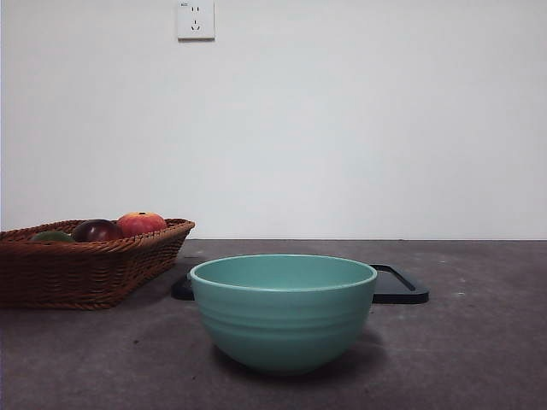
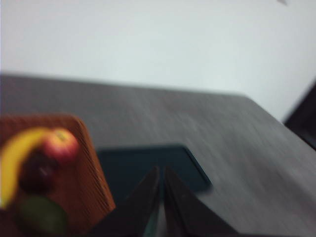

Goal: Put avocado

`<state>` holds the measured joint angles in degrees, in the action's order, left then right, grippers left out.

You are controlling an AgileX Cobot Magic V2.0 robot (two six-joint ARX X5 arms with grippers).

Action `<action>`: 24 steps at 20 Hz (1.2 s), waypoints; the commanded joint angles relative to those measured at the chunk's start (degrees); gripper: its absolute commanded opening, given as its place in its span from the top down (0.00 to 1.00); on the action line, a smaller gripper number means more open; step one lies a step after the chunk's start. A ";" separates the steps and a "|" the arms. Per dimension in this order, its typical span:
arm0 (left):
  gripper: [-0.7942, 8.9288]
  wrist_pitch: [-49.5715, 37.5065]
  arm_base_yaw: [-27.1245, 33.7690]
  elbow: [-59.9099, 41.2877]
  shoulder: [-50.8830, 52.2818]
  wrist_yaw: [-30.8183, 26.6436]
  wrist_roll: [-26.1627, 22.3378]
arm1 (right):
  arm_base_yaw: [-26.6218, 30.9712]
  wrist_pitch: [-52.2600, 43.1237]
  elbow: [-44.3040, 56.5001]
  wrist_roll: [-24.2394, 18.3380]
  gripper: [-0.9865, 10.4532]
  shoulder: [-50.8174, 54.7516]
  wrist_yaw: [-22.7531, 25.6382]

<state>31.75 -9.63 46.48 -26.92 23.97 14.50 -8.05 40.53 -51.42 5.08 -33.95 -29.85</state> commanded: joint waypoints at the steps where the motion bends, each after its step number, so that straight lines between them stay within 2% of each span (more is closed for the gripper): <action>1: 0.90 1.81 -0.15 1.27 -1.22 5.22 0.15 | -1.27 1.75 -1.31 -3.08 0.90 -0.39 -0.31; 6: 0.90 5.64 -0.15 1.27 -0.90 10.75 -0.55 | -2.12 6.45 -1.31 -3.17 0.90 -0.26 -0.31; 11: 0.90 10.54 -0.15 1.27 -0.37 13.42 -2.97 | -2.36 10.91 -1.31 -4.17 0.90 -0.24 -0.63; 15: 0.88 14.10 -0.15 1.27 0.46 14.08 -5.55 | -2.75 11.85 -1.31 -5.79 0.90 0.48 -3.23; 16: 0.85 13.90 -0.15 1.27 0.50 14.08 -6.03 | -2.75 11.85 -1.31 -5.75 0.90 0.48 -3.15; 17: 0.74 13.64 -0.15 1.27 0.50 14.05 -6.54 | -2.75 11.85 -1.31 -5.75 0.88 0.48 -3.15; 18: 0.61 13.53 -0.15 1.27 0.50 14.05 -7.15 | -2.75 11.85 -1.31 -5.75 0.80 0.48 -3.04; 19: 0.45 13.46 -0.15 1.27 0.50 14.05 -8.24 | -2.75 11.82 -1.31 -5.66 0.67 0.48 -2.71; 20: 0.36 13.31 -0.15 1.27 0.50 14.05 -8.52 | -2.75 11.82 -1.31 -5.62 0.57 0.48 -2.69; 21: 0.33 12.87 -0.15 1.27 0.50 14.03 -8.52 | -2.75 11.82 -1.31 -5.55 0.48 0.48 -2.71; 24: 0.34 11.85 -0.15 1.27 0.48 14.01 -8.50 | -2.75 11.78 -1.31 -5.55 0.45 0.48 -2.71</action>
<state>44.25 -9.65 46.61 -26.33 37.67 6.76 -10.55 52.64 -51.96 -0.16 -33.34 -32.60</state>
